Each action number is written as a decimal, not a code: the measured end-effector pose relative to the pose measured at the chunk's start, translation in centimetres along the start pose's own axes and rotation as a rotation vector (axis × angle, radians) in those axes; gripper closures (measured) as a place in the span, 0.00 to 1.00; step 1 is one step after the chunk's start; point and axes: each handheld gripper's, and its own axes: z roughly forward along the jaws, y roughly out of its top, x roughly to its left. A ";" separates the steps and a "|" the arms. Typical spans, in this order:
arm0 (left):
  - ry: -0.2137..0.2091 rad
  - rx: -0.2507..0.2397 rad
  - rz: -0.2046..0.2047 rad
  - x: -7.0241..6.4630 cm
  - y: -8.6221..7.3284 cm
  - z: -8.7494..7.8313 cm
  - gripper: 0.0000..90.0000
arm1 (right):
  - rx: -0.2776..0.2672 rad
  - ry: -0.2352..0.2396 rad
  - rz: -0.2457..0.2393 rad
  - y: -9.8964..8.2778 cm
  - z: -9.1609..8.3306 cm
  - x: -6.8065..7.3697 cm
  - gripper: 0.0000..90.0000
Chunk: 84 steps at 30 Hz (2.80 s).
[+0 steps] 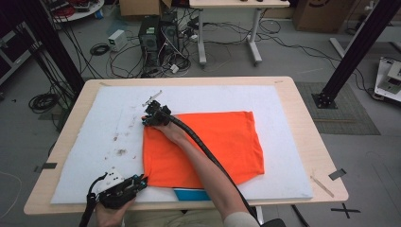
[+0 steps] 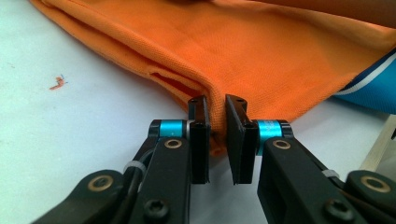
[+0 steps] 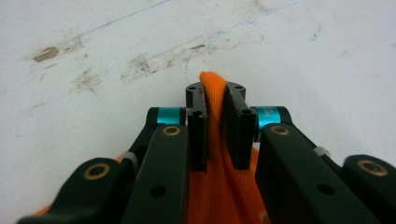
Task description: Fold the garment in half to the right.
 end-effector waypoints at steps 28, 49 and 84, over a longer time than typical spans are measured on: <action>-0.049 -0.055 0.020 1.0 1.3 -2.6 0.90 | -0.031 0.004 -0.013 1.7 -1.7 0.6 0.95; -0.180 -0.045 0.046 -1.5 4.4 1.1 0.90 | -0.071 -0.004 0.040 -1.8 -7.4 -3.1 0.95; -0.300 0.005 0.071 -9.6 9.7 10.1 0.90 | -0.106 -0.078 0.149 -8.4 -15.6 -8.6 0.95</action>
